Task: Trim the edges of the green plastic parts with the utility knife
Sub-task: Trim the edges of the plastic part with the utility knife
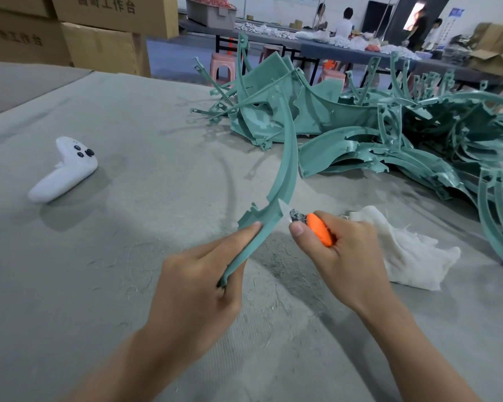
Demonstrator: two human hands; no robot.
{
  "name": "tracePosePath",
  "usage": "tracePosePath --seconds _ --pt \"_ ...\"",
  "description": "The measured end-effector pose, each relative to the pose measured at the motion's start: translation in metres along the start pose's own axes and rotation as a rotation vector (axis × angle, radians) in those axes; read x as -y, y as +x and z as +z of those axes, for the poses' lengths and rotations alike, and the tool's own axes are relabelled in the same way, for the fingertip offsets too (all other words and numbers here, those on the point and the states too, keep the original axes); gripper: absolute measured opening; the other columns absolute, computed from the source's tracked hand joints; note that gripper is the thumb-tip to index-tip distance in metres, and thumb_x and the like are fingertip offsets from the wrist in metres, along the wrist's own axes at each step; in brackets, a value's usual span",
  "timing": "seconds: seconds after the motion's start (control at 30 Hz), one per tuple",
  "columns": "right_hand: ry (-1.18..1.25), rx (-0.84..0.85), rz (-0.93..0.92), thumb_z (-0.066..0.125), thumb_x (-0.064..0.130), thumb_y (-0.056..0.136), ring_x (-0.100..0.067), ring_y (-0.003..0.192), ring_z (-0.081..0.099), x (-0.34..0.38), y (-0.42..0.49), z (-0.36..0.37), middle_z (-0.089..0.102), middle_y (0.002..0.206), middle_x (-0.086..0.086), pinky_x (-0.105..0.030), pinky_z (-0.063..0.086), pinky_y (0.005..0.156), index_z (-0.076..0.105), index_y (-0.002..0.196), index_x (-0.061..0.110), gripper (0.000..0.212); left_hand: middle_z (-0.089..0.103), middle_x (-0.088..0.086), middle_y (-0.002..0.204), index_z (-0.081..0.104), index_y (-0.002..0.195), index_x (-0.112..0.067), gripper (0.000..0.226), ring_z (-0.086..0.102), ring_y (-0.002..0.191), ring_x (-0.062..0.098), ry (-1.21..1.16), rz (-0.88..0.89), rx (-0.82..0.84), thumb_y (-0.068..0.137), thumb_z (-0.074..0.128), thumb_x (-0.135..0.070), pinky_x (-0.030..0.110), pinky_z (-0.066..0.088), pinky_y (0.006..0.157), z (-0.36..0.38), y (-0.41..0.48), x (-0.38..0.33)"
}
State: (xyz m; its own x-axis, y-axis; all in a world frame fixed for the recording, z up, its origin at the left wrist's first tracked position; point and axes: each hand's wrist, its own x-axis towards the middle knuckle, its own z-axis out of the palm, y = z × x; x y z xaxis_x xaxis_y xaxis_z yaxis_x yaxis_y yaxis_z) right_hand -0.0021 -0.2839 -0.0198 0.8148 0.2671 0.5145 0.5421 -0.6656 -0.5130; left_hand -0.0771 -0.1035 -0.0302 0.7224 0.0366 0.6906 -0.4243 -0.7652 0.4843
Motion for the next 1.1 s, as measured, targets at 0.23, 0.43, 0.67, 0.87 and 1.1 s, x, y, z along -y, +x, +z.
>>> tracePosePath --seconds 0.23,0.43,0.67,0.87,1.1 --pt "-0.046 -0.035 0.062 0.04 0.072 0.082 -0.016 0.042 0.03 -0.004 0.0 0.004 0.027 0.043 0.0 -0.029 0.023 0.045 0.034 0.054 0.013 0.066 0.069 -0.006 0.072 0.071 0.11 -0.01 0.045 0.048 0.056 0.007 -0.025 0.014 0.03 0.068 0.067 0.005 0.001 0.033 0.057 -0.003 0.002 0.001" --pt "-0.058 -0.105 0.096 0.041 0.07 0.084 -0.015 0.041 0.027 -0.016 0.007 -0.005 0.022 0.043 0.005 -0.029 0.023 0.045 0.028 0.053 0.019 0.061 0.058 -0.02 0.091 0.072 0.107 -0.008 0.043 0.046 0.068 -0.009 -0.061 0.065 0.041 0.067 0.065 0.006 -0.007 0.031 0.067 0.002 -0.002 -0.003" --pt "-0.014 -0.053 0.031 0.045 0.068 0.083 -0.014 0.043 0.029 -0.013 0.004 -0.001 0.023 0.044 0.004 -0.026 0.022 0.045 0.03 0.053 0.015 0.062 0.071 -0.006 0.078 0.072 0.108 -0.011 0.037 0.047 0.057 0.004 -0.022 0.03 0.021 0.074 0.062 -0.002 0.0 0.034 0.058 -0.002 -0.001 -0.001" --pt "-0.001 -0.104 0.108 0.045 0.066 0.084 -0.013 0.042 0.024 -0.026 0.009 -0.006 0.022 0.045 0.006 -0.03 0.02 0.047 0.024 0.053 0.019 0.06 0.071 -0.011 0.083 0.073 0.107 -0.008 0.044 0.046 0.063 -0.004 -0.039 0.126 0.104 0.066 0.068 0.007 -0.004 0.033 0.062 -0.004 -0.002 -0.001" --pt "0.07 -0.033 0.034 0.049 0.062 0.084 -0.012 0.04 0.026 -0.023 0.007 -0.006 0.025 0.044 0.005 -0.023 0.02 0.044 0.026 0.051 0.018 0.059 0.06 -0.018 0.083 0.073 0.105 -0.008 0.04 0.036 0.068 -0.011 -0.031 0.111 0.06 0.068 0.068 0.005 -0.008 0.029 0.069 -0.002 0.0 0.0"
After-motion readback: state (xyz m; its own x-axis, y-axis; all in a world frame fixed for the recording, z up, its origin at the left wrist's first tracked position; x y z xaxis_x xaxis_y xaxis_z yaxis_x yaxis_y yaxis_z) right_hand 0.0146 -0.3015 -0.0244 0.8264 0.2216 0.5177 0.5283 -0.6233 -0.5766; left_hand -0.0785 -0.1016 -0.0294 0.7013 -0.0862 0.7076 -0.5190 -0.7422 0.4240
